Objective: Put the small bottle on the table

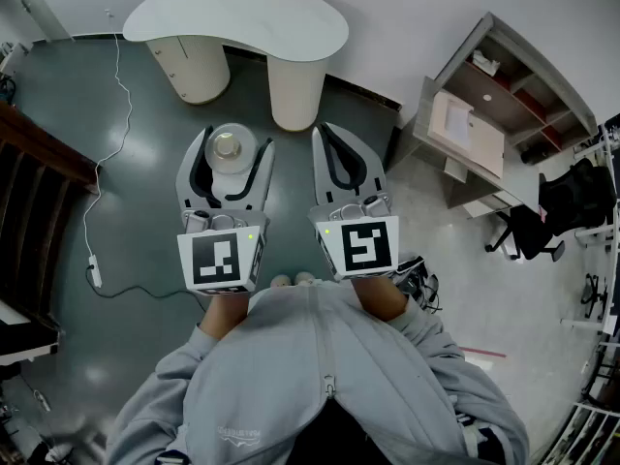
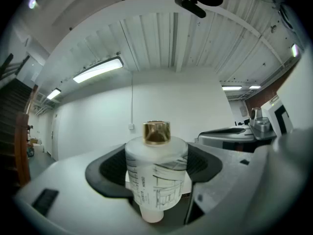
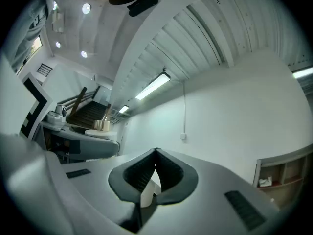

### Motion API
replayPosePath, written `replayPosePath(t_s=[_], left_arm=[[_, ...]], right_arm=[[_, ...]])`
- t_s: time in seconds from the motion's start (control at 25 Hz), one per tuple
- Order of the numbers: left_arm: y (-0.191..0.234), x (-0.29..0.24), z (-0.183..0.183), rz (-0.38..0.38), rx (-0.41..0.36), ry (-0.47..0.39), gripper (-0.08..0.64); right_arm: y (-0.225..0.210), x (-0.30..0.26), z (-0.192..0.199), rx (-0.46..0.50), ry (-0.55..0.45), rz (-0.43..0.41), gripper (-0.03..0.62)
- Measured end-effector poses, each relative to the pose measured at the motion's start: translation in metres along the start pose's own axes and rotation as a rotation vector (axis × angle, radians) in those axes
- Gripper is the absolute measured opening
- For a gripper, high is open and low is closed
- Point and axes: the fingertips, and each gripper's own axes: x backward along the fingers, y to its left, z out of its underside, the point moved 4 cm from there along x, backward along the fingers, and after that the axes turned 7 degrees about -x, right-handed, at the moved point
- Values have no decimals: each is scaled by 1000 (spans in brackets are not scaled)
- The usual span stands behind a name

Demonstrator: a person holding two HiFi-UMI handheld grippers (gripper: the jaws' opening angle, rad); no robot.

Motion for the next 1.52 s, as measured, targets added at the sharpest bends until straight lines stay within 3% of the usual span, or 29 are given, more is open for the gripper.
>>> replayPosePath(t_s=[0.92, 1.52], left_arm=[[-35, -23, -2, -9, -9, 12, 334], [-6, -85, 26, 19, 7, 41, 334]], right_arm=[[-42, 4, 0, -22, -23, -40, 26], [-60, -60, 30, -14, 16, -40, 26]])
